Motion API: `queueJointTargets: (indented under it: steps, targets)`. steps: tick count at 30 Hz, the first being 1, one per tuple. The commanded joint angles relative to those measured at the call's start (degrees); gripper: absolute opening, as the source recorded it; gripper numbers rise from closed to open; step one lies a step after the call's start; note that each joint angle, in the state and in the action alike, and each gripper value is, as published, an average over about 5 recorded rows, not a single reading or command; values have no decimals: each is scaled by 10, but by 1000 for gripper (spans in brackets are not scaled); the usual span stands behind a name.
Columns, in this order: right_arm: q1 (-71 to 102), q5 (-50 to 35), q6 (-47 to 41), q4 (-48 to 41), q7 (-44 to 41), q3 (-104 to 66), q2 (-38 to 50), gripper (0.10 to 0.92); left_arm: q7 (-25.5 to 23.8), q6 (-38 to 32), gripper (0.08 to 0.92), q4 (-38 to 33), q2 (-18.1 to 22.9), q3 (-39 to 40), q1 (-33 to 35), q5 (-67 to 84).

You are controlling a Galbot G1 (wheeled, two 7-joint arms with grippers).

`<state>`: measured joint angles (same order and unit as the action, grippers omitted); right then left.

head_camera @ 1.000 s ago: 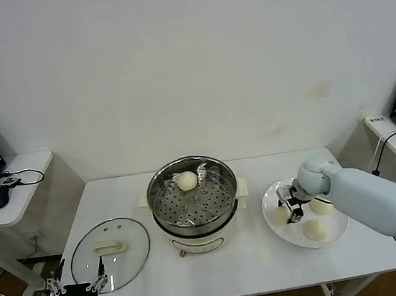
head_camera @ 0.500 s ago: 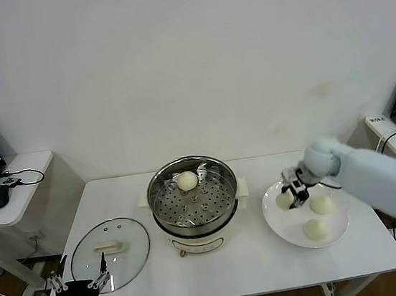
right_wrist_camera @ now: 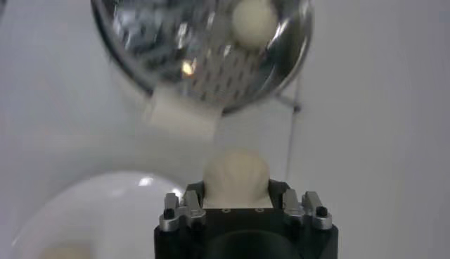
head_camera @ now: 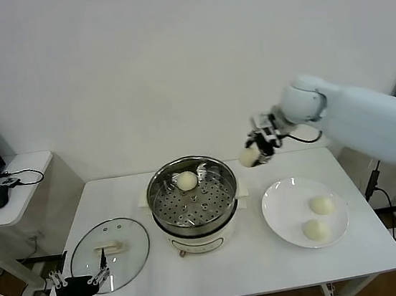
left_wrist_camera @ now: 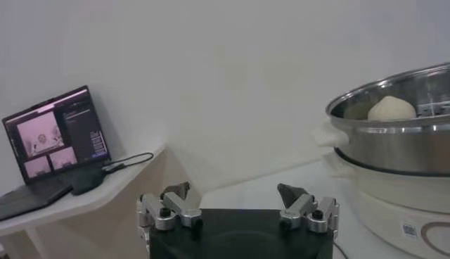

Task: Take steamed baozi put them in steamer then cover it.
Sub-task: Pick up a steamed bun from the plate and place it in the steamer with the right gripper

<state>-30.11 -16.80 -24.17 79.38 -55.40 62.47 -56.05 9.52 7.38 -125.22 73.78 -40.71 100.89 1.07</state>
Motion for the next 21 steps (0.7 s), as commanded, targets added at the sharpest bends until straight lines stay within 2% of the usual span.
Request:
queueJointTargets:
  steps: [1,9,21]
  targets:
    - [-2,-100,-66,-47,60,43,-176,577,0,-1,823,0,2,-6,-2,2]
    - [51,-108,-107,-98,84,45,-240,577,-1,-1,823,1,3,-12,-1,3]
    - [95,-48,-122,-165,90,45,-273,577,-1,-2,823,3,5,-16,0,6]
